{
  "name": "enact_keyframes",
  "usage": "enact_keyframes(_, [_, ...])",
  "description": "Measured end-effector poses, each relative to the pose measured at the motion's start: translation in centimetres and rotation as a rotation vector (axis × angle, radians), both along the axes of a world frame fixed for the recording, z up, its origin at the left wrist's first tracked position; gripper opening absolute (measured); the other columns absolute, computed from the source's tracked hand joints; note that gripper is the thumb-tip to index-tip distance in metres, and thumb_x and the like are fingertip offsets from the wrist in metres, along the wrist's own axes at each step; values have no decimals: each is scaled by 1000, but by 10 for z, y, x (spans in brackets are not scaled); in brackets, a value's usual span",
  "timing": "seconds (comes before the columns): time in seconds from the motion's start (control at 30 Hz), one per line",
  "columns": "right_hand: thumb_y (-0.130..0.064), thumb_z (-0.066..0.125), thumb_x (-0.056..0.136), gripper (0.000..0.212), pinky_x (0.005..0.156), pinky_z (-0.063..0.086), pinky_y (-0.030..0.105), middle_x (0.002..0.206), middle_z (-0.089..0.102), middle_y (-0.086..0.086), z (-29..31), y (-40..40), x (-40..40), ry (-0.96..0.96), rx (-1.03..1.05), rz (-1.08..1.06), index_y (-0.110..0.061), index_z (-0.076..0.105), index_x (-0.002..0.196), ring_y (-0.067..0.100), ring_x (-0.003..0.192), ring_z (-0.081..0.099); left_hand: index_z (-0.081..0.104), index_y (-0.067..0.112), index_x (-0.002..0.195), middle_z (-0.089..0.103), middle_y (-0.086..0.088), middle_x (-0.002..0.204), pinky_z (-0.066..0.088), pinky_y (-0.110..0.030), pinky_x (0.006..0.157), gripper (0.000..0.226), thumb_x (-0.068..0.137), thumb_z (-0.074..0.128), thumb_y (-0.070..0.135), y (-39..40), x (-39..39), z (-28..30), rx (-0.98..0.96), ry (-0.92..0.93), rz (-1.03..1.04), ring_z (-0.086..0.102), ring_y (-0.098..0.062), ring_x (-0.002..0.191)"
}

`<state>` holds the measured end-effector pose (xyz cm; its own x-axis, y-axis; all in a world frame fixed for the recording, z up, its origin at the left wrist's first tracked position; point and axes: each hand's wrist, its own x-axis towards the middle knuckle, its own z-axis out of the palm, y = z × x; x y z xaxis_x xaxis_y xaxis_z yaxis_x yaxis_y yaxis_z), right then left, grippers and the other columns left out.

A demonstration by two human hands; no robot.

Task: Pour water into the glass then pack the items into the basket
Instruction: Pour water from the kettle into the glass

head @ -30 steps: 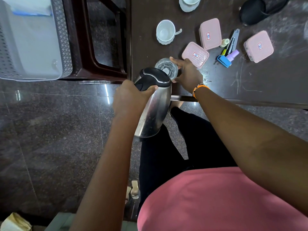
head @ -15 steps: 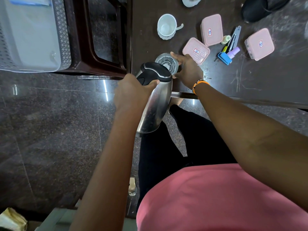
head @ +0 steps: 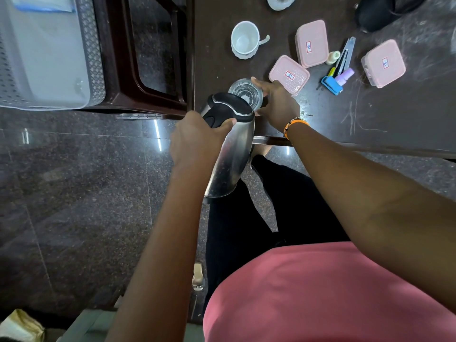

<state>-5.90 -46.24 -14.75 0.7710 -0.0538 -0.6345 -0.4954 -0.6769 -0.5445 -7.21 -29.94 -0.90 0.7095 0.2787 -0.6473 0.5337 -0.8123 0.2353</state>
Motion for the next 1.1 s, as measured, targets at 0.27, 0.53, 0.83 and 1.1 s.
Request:
enact_keyframes(0.27, [-12,74,72,75,94,50,43,118,56,7,1,-2,2,-8,-9,25,-38,43,136,25,111,58,59,6,97,63,-5,92,40,-32,64,59,72,69,59,1,2,0,-31,-3,33,60,-25,85])
enact_keyframes(0.53, [-10,75,71,77,92,49,40,117,56,6,1,-2,3,-7,-3,24,-38,44,136,22,109,58,59,7,102,65,-6,100,43,-33,69,61,72,68,59,1,4,0,-31,2,22,59,-26,90])
enact_keyframes(0.83, [-10,75,70,76,93,48,39,114,57,4,1,-2,2,6,6,-2,-40,45,134,20,107,58,60,6,99,65,-6,94,40,-33,66,61,72,68,60,2,5,1,-36,19,38,60,-25,88])
enact_keyframes(1.1, [-16,75,70,73,95,49,40,114,59,4,5,-2,4,-1,-1,7,-40,47,133,23,108,59,63,11,103,68,-5,99,53,-40,79,59,72,68,60,4,6,2,-47,34,27,63,-25,93])
